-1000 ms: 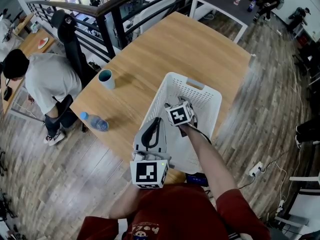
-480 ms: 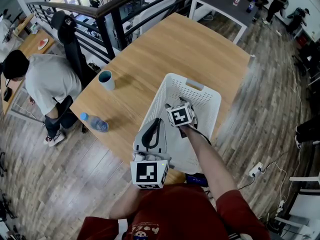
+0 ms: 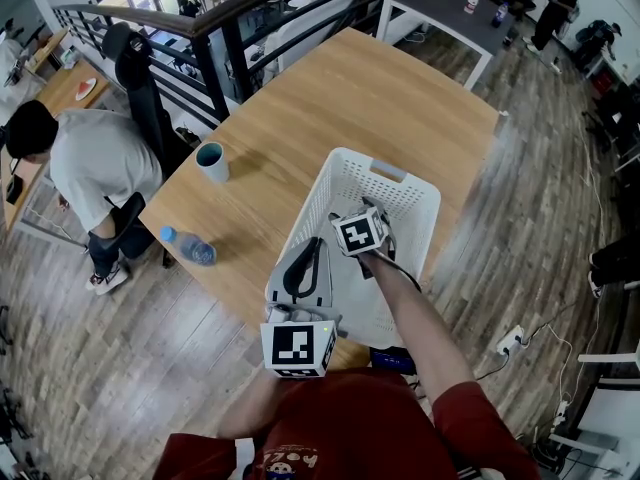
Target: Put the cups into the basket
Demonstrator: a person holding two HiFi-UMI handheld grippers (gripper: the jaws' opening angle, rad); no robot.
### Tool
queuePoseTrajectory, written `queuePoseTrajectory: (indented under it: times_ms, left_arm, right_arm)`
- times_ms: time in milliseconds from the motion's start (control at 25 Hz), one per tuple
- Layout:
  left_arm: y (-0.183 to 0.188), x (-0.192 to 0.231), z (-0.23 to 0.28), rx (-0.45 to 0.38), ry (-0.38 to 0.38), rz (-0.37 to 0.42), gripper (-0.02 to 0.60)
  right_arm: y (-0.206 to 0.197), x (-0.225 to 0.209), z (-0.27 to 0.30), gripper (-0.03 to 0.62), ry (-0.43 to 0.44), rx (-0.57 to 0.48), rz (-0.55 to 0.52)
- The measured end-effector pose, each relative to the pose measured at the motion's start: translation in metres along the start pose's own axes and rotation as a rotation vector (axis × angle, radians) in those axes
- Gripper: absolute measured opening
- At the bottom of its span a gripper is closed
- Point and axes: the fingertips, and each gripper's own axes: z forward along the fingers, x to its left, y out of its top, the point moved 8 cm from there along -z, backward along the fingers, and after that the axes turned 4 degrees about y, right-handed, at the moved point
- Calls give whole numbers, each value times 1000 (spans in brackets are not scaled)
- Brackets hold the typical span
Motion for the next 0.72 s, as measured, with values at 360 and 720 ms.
queuePoseTrajectory:
  times_ms: [360,720]
  left_arm:
    - [-3,1,2,1,-4,-5,21]
    - [-1,2,2,-2,-6,-7,21]
  right_arm:
    - [2,2,-1,376,-1,-9,6]
    - [5,-5,-11,388,-11,-40,42]
